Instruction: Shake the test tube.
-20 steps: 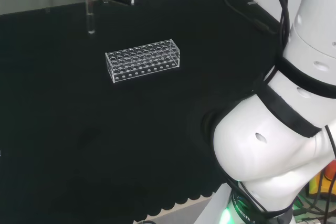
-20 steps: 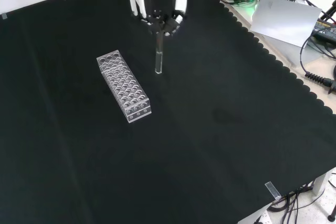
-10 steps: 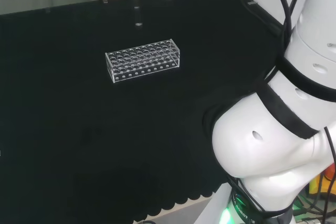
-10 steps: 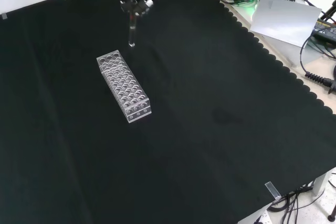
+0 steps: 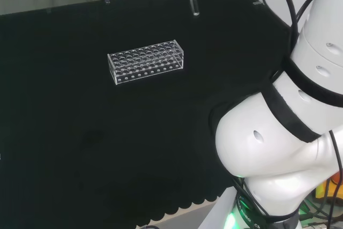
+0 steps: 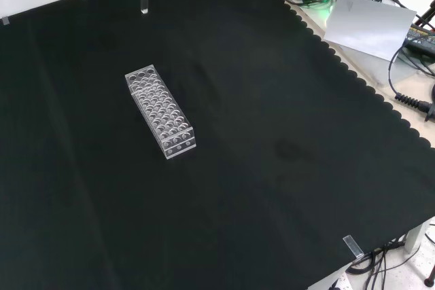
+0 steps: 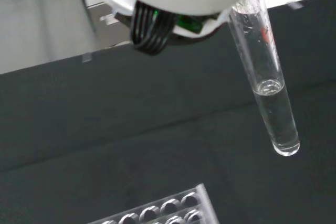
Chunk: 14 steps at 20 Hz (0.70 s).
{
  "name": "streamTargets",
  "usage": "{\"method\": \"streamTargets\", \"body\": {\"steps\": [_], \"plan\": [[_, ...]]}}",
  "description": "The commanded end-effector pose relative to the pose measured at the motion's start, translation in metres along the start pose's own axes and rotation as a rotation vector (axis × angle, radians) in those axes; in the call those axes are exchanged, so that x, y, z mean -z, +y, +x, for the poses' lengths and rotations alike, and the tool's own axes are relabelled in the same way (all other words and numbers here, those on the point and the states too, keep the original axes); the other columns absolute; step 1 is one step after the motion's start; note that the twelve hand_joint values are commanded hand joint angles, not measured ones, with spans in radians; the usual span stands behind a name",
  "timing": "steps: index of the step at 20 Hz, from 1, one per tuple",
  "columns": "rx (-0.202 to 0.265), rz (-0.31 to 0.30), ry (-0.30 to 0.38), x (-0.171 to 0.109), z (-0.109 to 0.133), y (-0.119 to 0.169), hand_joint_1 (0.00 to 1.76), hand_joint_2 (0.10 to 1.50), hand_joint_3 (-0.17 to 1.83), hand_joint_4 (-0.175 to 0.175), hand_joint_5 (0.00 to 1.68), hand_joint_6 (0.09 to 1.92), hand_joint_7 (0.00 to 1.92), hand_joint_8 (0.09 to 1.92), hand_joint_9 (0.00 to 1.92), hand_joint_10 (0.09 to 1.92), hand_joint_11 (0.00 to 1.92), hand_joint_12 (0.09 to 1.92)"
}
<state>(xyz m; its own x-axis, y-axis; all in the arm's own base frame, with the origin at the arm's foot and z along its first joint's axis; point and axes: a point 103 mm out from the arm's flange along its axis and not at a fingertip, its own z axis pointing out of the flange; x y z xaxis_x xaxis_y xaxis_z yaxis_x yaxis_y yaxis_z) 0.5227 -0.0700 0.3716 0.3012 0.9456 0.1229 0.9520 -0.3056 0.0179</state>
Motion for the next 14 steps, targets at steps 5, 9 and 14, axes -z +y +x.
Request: {"method": "streamTargets", "body": {"steps": [5, 9, 14], "plan": [[0.075, 0.025, 0.044, -0.009, 0.041, -0.001, 1.23, 0.61, 0.66, -0.175, 1.43, 0.38, 1.86, 0.38, 1.77, 0.27, 1.34, 0.88], [0.154, 0.057, 0.089, -0.019, 0.087, -0.009, 1.23, 0.61, 0.67, -0.175, 1.43, 0.38, 1.86, 0.38, 1.77, 0.27, 1.34, 0.88], [0.269, 0.091, 0.151, -0.026, 0.150, -0.022, 1.23, 0.60, 0.67, -0.175, 1.43, 0.38, 1.86, 0.38, 1.77, 0.27, 1.34, 0.88]]}}
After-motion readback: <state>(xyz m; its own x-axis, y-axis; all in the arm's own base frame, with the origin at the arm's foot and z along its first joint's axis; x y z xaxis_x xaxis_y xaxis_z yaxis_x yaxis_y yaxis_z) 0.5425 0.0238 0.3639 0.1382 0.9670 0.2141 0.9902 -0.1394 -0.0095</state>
